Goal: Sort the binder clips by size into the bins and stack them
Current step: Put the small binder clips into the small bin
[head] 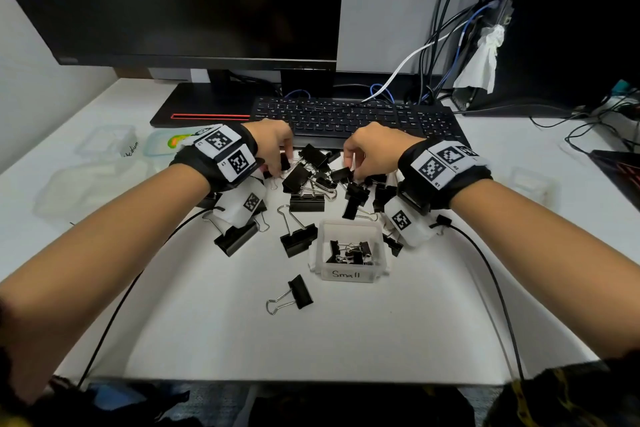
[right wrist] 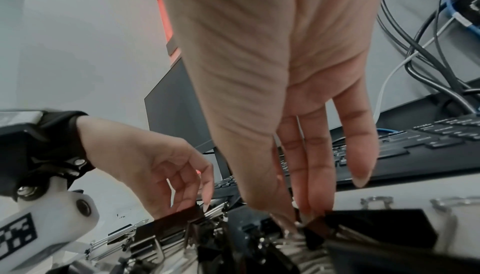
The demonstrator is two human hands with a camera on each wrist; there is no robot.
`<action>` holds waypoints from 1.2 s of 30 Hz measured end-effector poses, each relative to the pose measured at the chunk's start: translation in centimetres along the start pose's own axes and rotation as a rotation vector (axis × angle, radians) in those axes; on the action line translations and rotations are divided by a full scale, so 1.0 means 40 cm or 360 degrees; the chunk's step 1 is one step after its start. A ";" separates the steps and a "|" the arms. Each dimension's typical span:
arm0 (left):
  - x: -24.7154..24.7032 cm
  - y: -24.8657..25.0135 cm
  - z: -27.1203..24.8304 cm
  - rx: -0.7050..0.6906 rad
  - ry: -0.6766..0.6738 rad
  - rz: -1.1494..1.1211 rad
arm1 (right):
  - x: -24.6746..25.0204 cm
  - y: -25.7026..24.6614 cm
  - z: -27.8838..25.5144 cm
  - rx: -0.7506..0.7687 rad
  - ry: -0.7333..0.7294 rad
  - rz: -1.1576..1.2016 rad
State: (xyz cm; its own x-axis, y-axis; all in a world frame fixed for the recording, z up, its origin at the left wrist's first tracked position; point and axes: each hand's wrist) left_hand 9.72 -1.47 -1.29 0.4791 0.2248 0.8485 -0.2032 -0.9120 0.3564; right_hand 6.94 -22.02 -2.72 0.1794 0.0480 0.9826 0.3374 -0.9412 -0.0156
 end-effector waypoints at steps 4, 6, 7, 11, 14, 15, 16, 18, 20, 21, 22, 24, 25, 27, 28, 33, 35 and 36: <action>0.017 -0.009 -0.011 -0.0100 0.0140 -0.0357 | -0.001 0.011 -0.005 -0.0019 0.0041 0.0032; 0.028 -0.005 -0.016 -0.0194 0.0174 -0.0551 | 0.002 0.018 -0.005 -0.0029 0.0065 0.0067; 0.033 -0.001 -0.016 -0.0239 0.0177 -0.0645 | 0.004 0.021 -0.005 -0.0032 0.0074 0.0077; 0.034 0.017 -0.002 -0.0340 0.0154 -0.0946 | 0.013 0.024 -0.004 -0.0071 0.0223 0.0122; 0.017 0.033 0.019 -0.0363 0.0134 -0.0866 | 0.019 0.012 -0.008 -0.0001 0.0344 0.0167; 0.010 0.038 0.027 -0.0355 0.0131 -0.0834 | 0.019 0.007 -0.011 0.0047 0.0328 0.0178; 0.003 0.042 0.034 -0.0343 0.0135 -0.0816 | 0.018 0.000 -0.015 0.0100 0.0280 0.0183; -0.007 0.048 0.048 -0.0337 0.0159 -0.0776 | 0.013 -0.009 -0.023 0.0178 0.0152 0.0179; -0.009 0.051 0.055 -0.0358 0.0176 -0.0680 | 0.010 -0.010 -0.031 0.0193 0.0079 0.0188; -0.009 0.052 0.057 -0.0377 0.0168 -0.0630 | 0.010 -0.006 -0.035 0.0176 0.0085 0.0200; -0.008 0.052 0.058 -0.0396 0.0147 -0.0591 | 0.012 -0.001 -0.040 0.0141 0.0115 0.0214; -0.009 0.055 0.059 -0.0431 0.0096 -0.0553 | 0.018 0.016 -0.045 0.0042 0.0198 0.0223; -0.011 0.057 0.058 -0.0450 0.0097 -0.0531 | 0.022 0.025 -0.047 0.0000 0.0218 0.0214; -0.014 0.065 0.055 -0.0493 0.0157 -0.0420 | 0.027 0.041 -0.052 -0.0061 0.0178 0.0170; -0.015 0.069 0.053 -0.0509 0.0189 -0.0315 | 0.028 0.045 -0.057 -0.0078 0.0137 0.0128; -0.019 0.097 0.036 -0.0512 0.0121 0.0148 | 0.024 0.046 -0.068 -0.0119 0.0058 0.0047; -0.024 0.107 0.036 -0.0478 0.0101 0.0273 | 0.029 0.039 -0.072 -0.0079 0.0030 0.0013; -0.027 0.111 0.038 -0.0453 0.0098 0.0314 | 0.030 0.035 -0.073 -0.0060 0.0008 -0.0019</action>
State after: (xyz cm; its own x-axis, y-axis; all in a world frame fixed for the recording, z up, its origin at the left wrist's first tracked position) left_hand 9.59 -6.29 -1.20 0.3560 0.0818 0.9309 -0.5210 -0.8096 0.2704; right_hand 4.92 -24.25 -1.01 0.1710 0.0580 0.9836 0.3047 -0.9524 0.0032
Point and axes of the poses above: each hand's wrist, its own z-axis towards the middle knuckle, its own x-axis out of the back of the hand, y = z × x, and after that the axes turned 9 degrees about -z, right-handed
